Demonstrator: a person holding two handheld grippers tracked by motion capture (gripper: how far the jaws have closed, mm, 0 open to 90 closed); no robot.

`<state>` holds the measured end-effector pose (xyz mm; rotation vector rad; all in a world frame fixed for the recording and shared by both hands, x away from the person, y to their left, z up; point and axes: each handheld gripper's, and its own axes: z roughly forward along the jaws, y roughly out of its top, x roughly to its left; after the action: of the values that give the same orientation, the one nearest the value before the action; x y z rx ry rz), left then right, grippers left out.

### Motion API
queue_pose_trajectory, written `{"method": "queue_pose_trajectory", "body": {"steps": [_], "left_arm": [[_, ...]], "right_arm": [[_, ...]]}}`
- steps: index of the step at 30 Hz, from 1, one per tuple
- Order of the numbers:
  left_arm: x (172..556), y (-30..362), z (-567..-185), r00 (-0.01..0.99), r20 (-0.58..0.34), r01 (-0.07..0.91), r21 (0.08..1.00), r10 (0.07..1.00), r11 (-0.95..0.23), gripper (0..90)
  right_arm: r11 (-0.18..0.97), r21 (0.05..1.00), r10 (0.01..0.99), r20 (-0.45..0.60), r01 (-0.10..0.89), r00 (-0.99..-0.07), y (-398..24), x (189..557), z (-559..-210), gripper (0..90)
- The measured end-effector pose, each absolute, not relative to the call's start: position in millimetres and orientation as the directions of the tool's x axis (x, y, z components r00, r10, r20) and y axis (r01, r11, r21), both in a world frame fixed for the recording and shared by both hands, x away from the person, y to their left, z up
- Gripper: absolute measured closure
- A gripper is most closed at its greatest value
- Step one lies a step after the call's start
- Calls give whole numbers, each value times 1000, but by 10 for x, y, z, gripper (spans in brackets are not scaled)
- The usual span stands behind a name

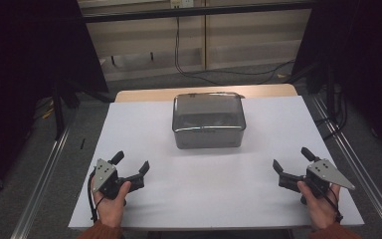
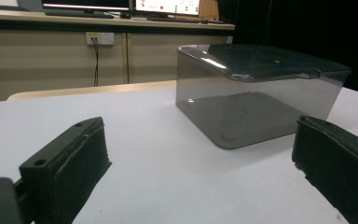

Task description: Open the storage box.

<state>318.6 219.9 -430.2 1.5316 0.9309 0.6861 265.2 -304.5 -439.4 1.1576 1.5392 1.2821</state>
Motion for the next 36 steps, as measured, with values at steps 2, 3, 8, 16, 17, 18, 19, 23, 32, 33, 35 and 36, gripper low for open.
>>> {"method": "queue_pose_trajectory", "body": {"steps": [2,3,8,16,17,18,19,23,32,33,35,36], "left_arm": [[3186,2181,-4296,499,-69,189,982,864,-30,34],[3188,2173,-4289,496,-75,190,982,865,-24,33],[3194,2143,-4294,507,-73,191,981,859,-29,33],[3200,2151,-4307,494,-77,200,980,866,-27,34],[3197,2152,-4308,491,-77,201,979,868,-27,33],[3198,2153,-4311,488,-73,201,979,870,-30,33],[3198,2153,-4311,488,-73,201,979,870,-30,34],[3205,2138,-4321,481,-77,215,976,873,-33,34],[3213,2122,-4332,489,-98,230,973,867,-19,33],[3215,2120,-4332,489,-97,230,973,867,-21,33],[3222,2112,-4334,492,-92,229,973,866,-27,33],[3224,2103,-4333,499,-93,229,973,861,-28,33]], "right_arm": [[61,986,965,-18,157,-263,-3050,2654,-4397,7],[58,985,963,-12,164,-270,-3053,2659,-4401,7],[52,984,960,-2,170,-280,-3028,2682,-4408,6],[65,978,947,3,199,-322,-2966,2719,-4438,0],[63,978,944,7,201,-331,-2951,2721,-4438,0],[70,978,941,1,199,-340,-2939,2723,-4438,0],[70,978,941,1,199,-340,-2939,2723,-4438,0],[73,976,926,10,203,-377,-2899,2722,-4439,0],[24,976,911,67,215,-407,-2785,2755,-4408,0],[24,976,909,67,214,-411,-2770,2760,-4402,0],[2,976,904,92,220,-418,-2742,2779,-4396,0],[5,974,904,92,225,-418,-2726,2792,-4397,0]]}}
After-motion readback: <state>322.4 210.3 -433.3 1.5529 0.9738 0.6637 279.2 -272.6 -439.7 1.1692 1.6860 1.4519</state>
